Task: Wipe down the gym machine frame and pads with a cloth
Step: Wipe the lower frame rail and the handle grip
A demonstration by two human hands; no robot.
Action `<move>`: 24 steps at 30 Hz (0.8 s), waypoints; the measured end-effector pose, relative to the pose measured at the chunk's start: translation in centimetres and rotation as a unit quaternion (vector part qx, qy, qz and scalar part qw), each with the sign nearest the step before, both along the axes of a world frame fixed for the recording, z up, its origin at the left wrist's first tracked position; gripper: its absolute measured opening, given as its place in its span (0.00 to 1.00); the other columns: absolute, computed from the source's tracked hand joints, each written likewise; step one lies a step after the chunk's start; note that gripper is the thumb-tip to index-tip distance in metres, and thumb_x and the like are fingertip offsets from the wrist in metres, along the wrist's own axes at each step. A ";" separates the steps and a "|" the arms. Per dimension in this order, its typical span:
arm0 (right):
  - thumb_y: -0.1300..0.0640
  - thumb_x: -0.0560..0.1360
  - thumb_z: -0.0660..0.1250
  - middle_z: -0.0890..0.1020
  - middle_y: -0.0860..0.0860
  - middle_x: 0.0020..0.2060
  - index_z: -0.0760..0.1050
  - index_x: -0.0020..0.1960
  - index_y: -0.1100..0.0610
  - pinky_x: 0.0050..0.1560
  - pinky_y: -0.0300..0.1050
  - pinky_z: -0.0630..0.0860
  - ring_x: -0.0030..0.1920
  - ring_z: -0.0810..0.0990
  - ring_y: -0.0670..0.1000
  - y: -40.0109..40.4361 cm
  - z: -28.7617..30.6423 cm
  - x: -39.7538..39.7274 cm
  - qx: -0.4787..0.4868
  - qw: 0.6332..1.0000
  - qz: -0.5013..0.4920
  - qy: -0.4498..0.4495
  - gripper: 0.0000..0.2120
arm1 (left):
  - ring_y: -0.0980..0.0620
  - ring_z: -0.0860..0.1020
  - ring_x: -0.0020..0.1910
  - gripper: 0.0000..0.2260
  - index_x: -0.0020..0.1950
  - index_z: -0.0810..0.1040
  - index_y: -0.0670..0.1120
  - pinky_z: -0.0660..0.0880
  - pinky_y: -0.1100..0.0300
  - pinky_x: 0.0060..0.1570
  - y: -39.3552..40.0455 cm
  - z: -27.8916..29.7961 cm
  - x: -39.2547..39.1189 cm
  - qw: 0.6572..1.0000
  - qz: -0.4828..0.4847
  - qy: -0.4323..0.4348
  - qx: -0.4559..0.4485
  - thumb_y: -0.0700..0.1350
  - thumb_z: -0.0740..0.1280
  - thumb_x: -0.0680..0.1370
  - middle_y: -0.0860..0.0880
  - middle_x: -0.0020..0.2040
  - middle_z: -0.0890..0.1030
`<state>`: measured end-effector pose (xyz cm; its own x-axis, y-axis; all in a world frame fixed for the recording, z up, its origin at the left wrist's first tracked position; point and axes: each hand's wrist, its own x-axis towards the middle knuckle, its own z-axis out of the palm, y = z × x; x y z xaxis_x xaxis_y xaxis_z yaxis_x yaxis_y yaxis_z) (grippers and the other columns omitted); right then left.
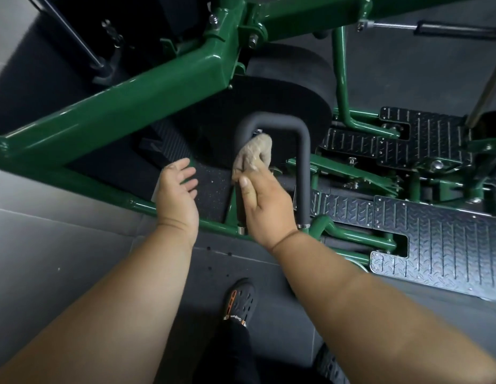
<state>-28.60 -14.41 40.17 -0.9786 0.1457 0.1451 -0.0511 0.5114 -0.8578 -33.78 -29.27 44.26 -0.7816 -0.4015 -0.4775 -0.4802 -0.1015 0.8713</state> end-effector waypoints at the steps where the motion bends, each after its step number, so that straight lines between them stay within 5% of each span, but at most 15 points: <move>1: 0.54 0.87 0.60 0.81 0.50 0.58 0.81 0.55 0.55 0.60 0.49 0.77 0.59 0.79 0.53 -0.1 0.0 1.3 -0.005 1.000 0.001 -0.011 0.11 | 0.48 0.80 0.62 0.19 0.67 0.81 0.48 0.75 0.58 0.54 -0.1 0.0 -0.1 1.000 -0.004 -0.001 -0.004 0.49 0.53 0.86 0.48 0.62 0.83; 4: 0.55 0.86 0.62 0.83 0.43 0.58 0.76 0.70 0.47 0.63 0.40 0.76 0.58 0.80 0.41 -0.4 -0.6 4.7 -0.079 0.992 -0.029 -0.096 0.14 | 0.50 0.80 0.60 0.19 0.64 0.81 0.48 0.75 0.55 0.61 -0.1 -0.1 0.2 0.999 -0.037 -0.001 -0.015 0.48 0.52 0.86 0.47 0.62 0.83; 6: 0.56 0.87 0.60 0.84 0.45 0.50 0.65 0.78 0.44 0.53 0.40 0.79 0.46 0.81 0.42 -0.5 -1.0 5.0 -0.269 0.940 -0.086 -0.194 0.21 | 0.51 0.79 0.59 0.20 0.64 0.81 0.48 0.74 0.55 0.62 -0.1 -0.1 0.5 0.998 -0.062 -0.006 -0.023 0.48 0.51 0.87 0.48 0.62 0.83; 8: 0.59 0.87 0.56 0.85 0.51 0.48 0.69 0.78 0.52 0.44 0.47 0.81 0.41 0.82 0.51 0.5 -1.8 2.8 -0.524 0.789 -0.141 -0.289 0.20 | 0.51 0.79 0.59 0.20 0.64 0.82 0.48 0.74 0.56 0.59 0.0 -0.1 0.5 0.997 -0.072 -0.015 -0.025 0.49 0.50 0.88 0.48 0.62 0.83; 10: 0.62 0.83 0.57 0.86 0.60 0.53 0.80 0.67 0.63 0.50 0.57 0.85 0.48 0.87 0.58 1.8 -2.4 -0.3 -0.675 0.640 -0.121 -0.347 0.18 | 0.49 0.79 0.59 0.21 0.63 0.82 0.48 0.74 0.56 0.56 0.2 -0.2 0.4 0.996 -0.079 -0.030 -0.017 0.50 0.50 0.88 0.47 0.61 0.83; 12: 0.58 0.80 0.61 0.85 0.64 0.53 0.84 0.57 0.68 0.58 0.63 0.83 0.51 0.87 0.61 2.0 -1.9 -2.9 -0.703 0.590 -0.059 -0.393 0.18 | 0.49 0.79 0.57 0.20 0.62 0.81 0.47 0.74 0.57 0.54 0.6 -0.1 0.3 0.995 -0.094 -0.034 -0.010 0.50 0.50 0.88 0.47 0.59 0.83; 16: 0.48 0.84 0.58 0.85 0.66 0.54 0.85 0.55 0.69 0.58 0.67 0.82 0.52 0.86 0.64 0.8 -1.9 -4.4 -0.717 0.564 -0.009 -0.410 0.26 | 0.50 0.79 0.55 0.19 0.58 0.81 0.47 0.75 0.58 0.55 1.4 -0.6 -0.1 0.992 -0.119 -0.022 -0.018 0.48 0.50 0.88 0.46 0.56 0.83; 19: 0.52 0.84 0.58 0.82 0.66 0.61 0.82 0.61 0.67 0.68 0.64 0.76 0.60 0.83 0.64 0.6 -2.8 -3.3 -0.695 0.603 -0.024 -0.391 0.21 | 0.51 0.80 0.56 0.19 0.60 0.81 0.46 0.75 0.59 0.55 1.3 -1.3 0.1 0.991 -0.127 -0.003 -0.045 0.46 0.51 0.87 0.45 0.57 0.84; 22: 0.55 0.85 0.57 0.85 0.64 0.57 0.82 0.59 0.66 0.57 0.59 0.83 0.55 0.86 0.62 0.5 -2.6 -2.3 -0.660 0.651 -0.051 -0.371 0.19 | 0.51 0.80 0.56 0.18 0.60 0.82 0.48 0.73 0.58 0.53 0.8 -2.0 0.2 0.990 -0.131 -0.014 -0.051 0.47 0.51 0.87 0.47 0.57 0.84; 24: 0.54 0.84 0.59 0.86 0.65 0.55 0.84 0.54 0.65 0.57 0.65 0.82 0.52 0.86 0.63 0.3 -2.7 -1.8 -0.627 0.680 -0.068 -0.373 0.19 | 0.51 0.79 0.56 0.18 0.60 0.81 0.48 0.73 0.57 0.53 0.6 -2.0 0.3 0.988 -0.141 -0.032 -0.048 0.47 0.51 0.87 0.48 0.57 0.83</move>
